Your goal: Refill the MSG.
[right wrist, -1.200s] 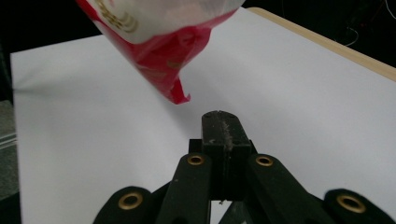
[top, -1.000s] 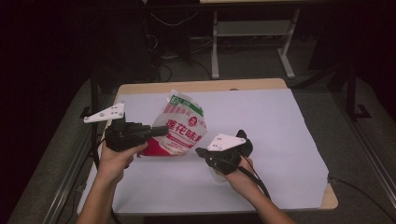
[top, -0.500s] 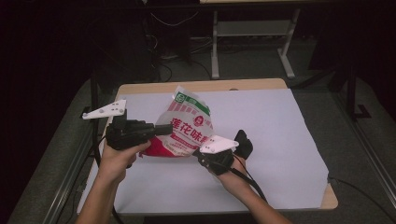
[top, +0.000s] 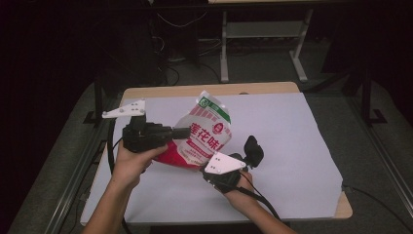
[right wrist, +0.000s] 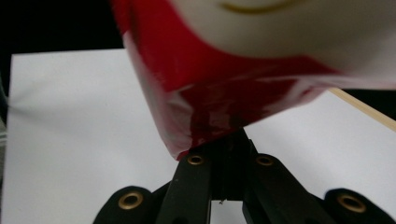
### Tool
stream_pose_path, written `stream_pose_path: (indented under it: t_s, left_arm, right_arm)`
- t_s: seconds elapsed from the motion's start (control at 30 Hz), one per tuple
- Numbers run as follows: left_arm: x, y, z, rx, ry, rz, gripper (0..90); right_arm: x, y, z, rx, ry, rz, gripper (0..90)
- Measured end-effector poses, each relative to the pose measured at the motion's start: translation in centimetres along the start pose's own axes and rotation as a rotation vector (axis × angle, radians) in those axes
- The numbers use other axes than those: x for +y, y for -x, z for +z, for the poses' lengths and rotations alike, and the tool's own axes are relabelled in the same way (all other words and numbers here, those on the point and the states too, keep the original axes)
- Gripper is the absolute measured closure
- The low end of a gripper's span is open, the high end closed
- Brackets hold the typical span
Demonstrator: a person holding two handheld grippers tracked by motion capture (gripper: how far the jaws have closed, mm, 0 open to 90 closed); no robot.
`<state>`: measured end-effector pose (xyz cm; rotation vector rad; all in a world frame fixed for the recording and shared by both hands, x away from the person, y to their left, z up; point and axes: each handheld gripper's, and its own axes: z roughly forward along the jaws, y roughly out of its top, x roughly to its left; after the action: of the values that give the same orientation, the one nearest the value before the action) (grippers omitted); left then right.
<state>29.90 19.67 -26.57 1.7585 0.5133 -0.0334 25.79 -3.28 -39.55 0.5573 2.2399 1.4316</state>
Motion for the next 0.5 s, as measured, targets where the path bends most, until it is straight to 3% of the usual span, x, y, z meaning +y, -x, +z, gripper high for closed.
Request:
stream_pose_path:
  t_s: [0.17, 0.5]
  left_arm:
    - [0.2, -0.2, 0.6, 0.014, -0.035, -0.017, 90.0]
    - [0.4, -0.4, 1.5, 0.016, -0.084, -0.043, 90.0]
  right_arm:
    - [-0.4, -0.8, 0.2, -0.022, -0.014, -0.054, 89.9]
    - [-0.8, -1.6, 0.7, 0.006, -0.01, -0.045, 90.0]
